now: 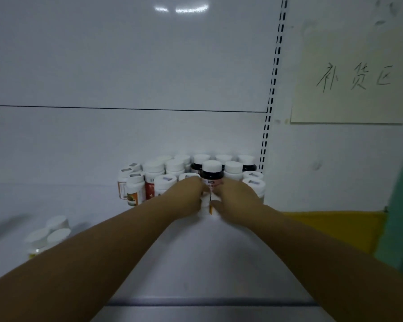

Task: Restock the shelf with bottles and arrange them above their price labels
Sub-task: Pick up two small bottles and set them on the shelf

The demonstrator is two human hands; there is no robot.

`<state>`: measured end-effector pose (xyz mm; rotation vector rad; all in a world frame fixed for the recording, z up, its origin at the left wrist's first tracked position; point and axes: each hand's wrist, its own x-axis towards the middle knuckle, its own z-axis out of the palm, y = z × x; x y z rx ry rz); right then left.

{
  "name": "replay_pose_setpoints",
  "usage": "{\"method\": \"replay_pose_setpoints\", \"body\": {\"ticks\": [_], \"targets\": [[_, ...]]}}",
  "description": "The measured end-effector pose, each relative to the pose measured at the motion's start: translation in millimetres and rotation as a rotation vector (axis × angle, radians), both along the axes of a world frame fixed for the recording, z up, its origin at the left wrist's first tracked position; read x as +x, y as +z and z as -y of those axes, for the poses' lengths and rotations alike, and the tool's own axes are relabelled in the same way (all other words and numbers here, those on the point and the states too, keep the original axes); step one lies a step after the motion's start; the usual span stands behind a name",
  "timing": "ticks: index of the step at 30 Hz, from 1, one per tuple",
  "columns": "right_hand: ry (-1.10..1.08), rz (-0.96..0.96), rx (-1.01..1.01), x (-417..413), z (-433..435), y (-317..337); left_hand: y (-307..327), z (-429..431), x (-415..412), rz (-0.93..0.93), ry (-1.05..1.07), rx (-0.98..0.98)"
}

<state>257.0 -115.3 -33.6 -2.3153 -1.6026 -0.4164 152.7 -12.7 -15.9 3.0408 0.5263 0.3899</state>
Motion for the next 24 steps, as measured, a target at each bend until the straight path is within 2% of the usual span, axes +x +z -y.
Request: {"method": "replay_pose_setpoints", "body": {"ticks": [6,12,20,24], "targets": [[0.141,-0.056,-0.017,-0.9,13.5,8.2,-0.7,2.1,4.3,-0.042,0.079,0.039],[0.166,-0.147,-0.07,1.6,30.4,17.6,6.9,10.3,-0.7,-0.064,0.114,0.087],[0.168,-0.385,0.009,-0.5,39.9,11.9,21.3,16.5,-4.0,-0.168,0.188,-0.176],[0.181,-0.498,0.042,-9.1,30.4,12.9,33.9,16.8,-22.6,-0.134,0.204,-0.18]]}}
